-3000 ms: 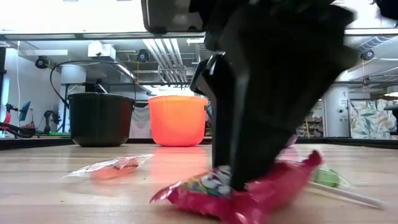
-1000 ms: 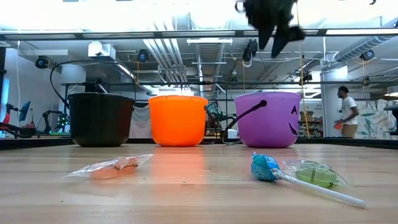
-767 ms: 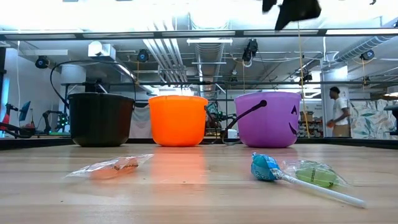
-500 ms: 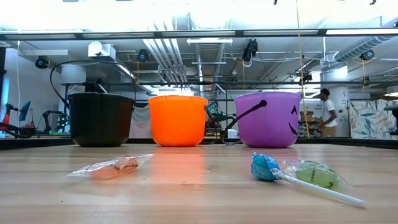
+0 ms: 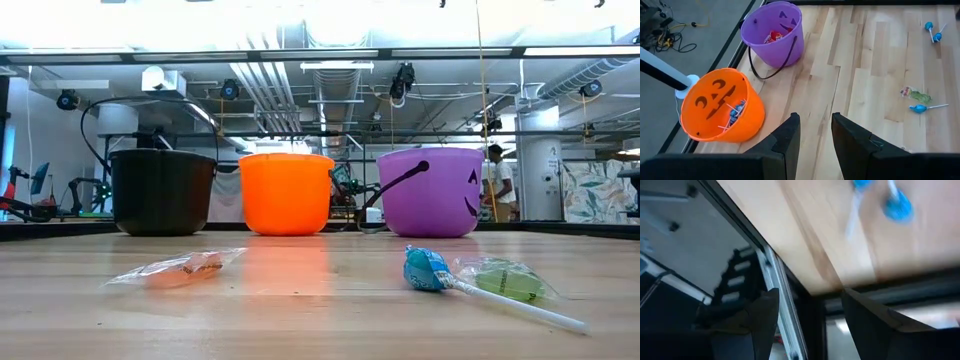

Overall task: Sort candy by brand, put in halloween buckets
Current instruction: Put the blue candy into the orange bucket

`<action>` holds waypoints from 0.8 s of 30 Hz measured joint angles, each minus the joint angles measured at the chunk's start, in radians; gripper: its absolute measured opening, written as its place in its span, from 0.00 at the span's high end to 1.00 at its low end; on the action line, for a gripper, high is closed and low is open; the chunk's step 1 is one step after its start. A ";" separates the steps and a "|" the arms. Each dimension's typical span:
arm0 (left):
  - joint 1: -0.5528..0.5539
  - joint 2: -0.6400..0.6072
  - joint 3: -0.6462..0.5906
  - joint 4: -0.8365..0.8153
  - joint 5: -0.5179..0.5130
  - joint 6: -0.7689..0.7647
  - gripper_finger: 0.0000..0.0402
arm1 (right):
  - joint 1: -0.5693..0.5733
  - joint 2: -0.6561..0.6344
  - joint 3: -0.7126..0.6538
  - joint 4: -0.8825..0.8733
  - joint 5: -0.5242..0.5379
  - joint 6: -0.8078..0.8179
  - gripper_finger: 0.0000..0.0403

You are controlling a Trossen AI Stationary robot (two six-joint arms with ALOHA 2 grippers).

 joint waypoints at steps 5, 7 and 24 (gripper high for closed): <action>-0.001 0.000 0.000 0.000 0.000 0.000 0.76 | -0.002 0.000 -0.098 0.181 0.075 0.004 0.49; -0.002 0.000 0.000 0.000 0.000 0.000 0.76 | 0.001 0.000 -0.120 0.217 0.110 0.000 0.49; -0.001 0.000 -0.001 0.003 -0.002 0.011 0.76 | 0.006 -0.009 -0.305 0.438 0.231 0.038 0.62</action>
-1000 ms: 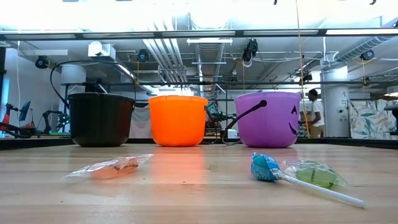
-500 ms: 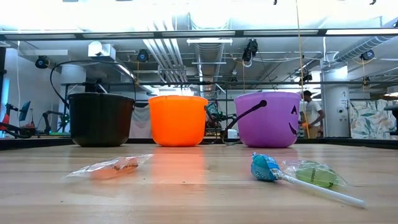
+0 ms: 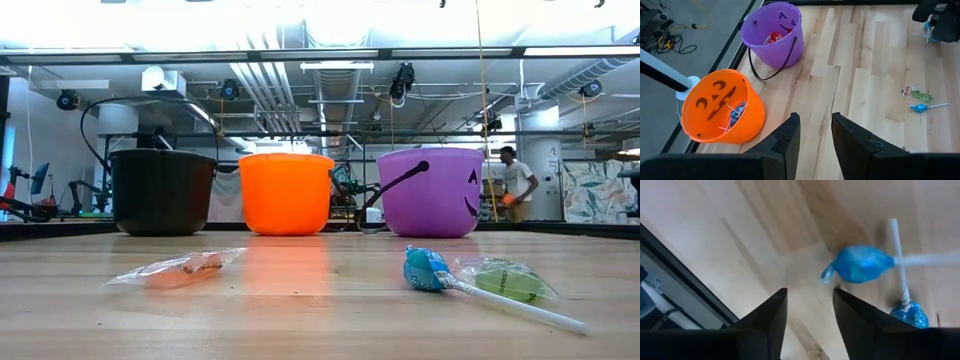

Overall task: Sort candy by brand, put in halloween buckets
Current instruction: Put the blue candy into the orange bucket

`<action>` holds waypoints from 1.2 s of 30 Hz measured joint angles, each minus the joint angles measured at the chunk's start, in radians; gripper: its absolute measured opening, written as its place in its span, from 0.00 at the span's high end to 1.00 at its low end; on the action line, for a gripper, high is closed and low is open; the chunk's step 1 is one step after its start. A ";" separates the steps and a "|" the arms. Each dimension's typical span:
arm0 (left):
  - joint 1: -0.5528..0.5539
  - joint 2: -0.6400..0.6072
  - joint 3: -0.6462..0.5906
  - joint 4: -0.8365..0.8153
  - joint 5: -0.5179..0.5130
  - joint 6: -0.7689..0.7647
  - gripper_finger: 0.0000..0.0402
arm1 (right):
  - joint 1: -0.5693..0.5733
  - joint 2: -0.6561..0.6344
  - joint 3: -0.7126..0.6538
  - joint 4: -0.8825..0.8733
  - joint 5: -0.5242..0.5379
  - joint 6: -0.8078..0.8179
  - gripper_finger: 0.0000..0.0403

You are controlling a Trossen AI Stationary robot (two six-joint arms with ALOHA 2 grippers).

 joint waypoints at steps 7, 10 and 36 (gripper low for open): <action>0.000 0.000 0.000 0.002 -0.004 0.000 0.76 | 0.000 0.001 -0.010 -0.015 0.055 -0.003 0.83; 0.000 0.000 0.000 0.003 -0.004 0.000 0.76 | -0.003 0.000 -0.010 -0.013 0.074 0.008 0.95; 0.000 0.000 0.000 0.012 -0.020 0.034 0.76 | -0.098 -0.240 -0.025 -0.156 0.207 0.234 0.93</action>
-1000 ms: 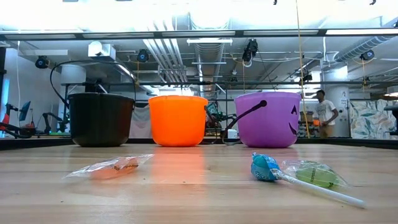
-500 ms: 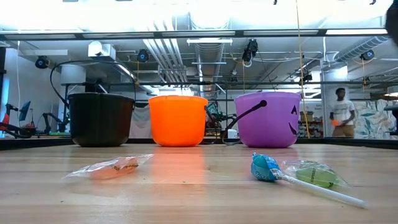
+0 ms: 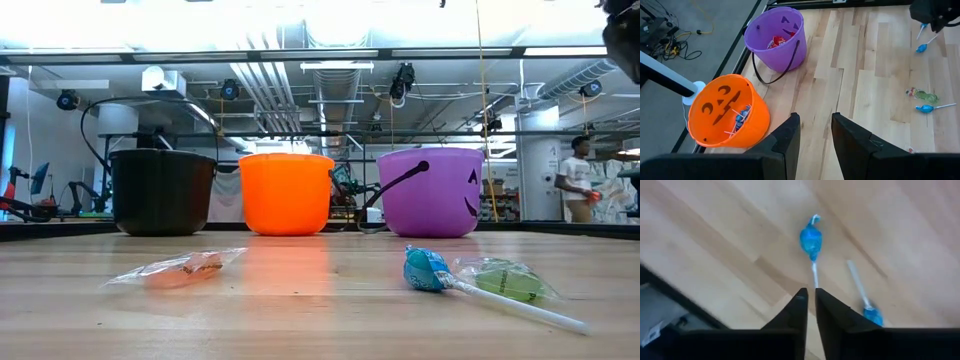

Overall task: Sort candy by brand, put in halloween buckets
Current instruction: Put the blue candy into the orange bucket

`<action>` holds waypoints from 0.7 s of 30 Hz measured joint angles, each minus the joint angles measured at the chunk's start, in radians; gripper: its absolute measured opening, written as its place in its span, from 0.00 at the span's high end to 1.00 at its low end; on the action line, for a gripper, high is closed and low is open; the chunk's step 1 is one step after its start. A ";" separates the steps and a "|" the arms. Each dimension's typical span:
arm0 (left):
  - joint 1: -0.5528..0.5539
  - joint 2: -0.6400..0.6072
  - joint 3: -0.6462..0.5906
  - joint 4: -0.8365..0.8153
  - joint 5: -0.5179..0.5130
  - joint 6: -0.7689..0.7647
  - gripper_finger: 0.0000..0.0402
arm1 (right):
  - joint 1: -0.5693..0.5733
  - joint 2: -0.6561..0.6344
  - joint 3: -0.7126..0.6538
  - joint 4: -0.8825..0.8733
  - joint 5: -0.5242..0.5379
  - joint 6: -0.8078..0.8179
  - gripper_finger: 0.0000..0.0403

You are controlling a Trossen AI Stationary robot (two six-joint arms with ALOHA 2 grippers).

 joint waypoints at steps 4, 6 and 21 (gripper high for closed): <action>0.000 0.000 0.000 0.000 0.000 0.000 0.76 | -0.006 0.003 -0.016 0.049 0.018 -0.052 0.81; 0.000 0.000 0.000 0.000 0.000 0.000 0.76 | -0.011 0.017 -0.029 0.049 0.027 -0.064 0.74; 0.000 0.000 0.000 0.001 0.000 0.000 0.76 | -0.032 0.173 -0.059 0.139 0.040 -0.227 0.62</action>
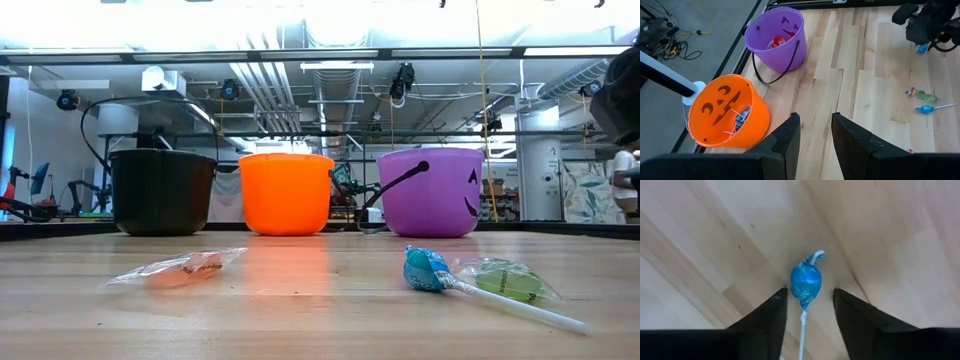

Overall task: Sort candy by brand, put in halloween buckets
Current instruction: Put the blue candy into the orange bucket

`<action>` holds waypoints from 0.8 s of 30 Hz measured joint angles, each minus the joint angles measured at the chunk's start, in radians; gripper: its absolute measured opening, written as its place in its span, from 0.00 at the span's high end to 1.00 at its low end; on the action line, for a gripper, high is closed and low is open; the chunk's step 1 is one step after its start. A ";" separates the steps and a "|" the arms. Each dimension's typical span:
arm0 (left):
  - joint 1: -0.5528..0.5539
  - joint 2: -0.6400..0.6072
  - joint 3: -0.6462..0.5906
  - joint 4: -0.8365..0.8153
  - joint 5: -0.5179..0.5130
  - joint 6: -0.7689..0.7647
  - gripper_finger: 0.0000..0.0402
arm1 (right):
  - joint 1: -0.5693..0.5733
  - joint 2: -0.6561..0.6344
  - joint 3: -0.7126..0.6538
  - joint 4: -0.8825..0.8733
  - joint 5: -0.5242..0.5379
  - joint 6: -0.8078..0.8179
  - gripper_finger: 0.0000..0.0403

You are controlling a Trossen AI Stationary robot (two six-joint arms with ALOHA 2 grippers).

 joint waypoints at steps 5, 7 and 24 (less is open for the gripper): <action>0.000 0.000 0.000 0.006 0.000 0.000 0.76 | -0.004 -0.001 -0.002 -0.001 0.031 -0.012 0.87; 0.000 0.000 0.000 0.006 0.000 0.000 0.76 | -0.004 -0.002 -0.002 0.008 0.036 -0.027 0.95; 0.000 -0.002 0.000 0.023 -0.053 0.000 0.76 | -0.234 -0.361 0.012 0.268 0.723 -0.169 0.98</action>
